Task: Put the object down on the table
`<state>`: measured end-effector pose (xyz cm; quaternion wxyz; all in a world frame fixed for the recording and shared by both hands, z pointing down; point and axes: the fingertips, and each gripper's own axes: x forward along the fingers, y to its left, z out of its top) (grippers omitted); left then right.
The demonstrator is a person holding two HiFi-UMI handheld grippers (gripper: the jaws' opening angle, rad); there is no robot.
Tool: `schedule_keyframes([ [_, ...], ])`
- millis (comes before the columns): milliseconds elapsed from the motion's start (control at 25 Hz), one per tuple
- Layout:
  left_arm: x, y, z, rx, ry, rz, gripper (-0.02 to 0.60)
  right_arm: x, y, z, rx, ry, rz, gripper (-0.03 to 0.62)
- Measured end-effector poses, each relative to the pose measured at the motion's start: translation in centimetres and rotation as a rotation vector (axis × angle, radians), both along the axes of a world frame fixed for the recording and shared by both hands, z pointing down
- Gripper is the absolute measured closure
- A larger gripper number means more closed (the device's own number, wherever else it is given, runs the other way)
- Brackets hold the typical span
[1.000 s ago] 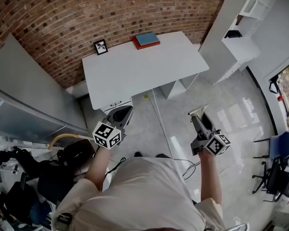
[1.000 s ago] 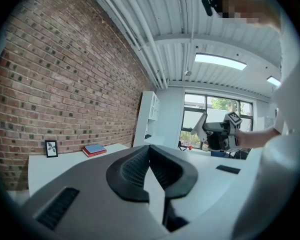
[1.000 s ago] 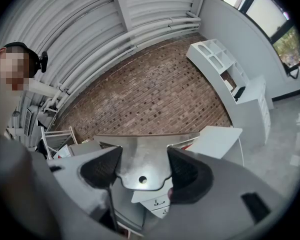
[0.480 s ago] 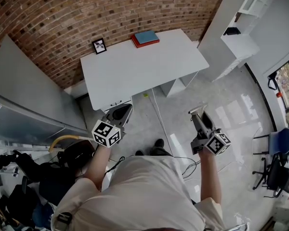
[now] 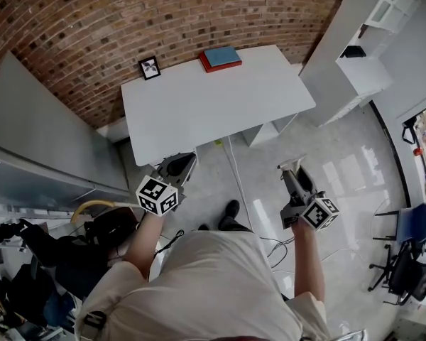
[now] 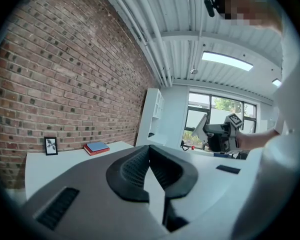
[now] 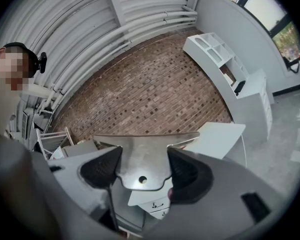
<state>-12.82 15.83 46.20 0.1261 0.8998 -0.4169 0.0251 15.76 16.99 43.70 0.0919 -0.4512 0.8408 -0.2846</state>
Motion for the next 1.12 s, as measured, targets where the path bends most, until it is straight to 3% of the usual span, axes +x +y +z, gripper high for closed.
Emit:
schedule_keyframes([
  [600,6.9,-10.7,-0.3,-0.010,-0.003,-0.047,0.588,5.6,-11.9,1.0,-0.012,-0.011,-0.095,0.305],
  [1120,11.0,-15.3,0.2,-0.030,-0.027,-0.081,0.588,9.3,-17.6,2.7,-0.034,-0.012,-0.134,0.305],
])
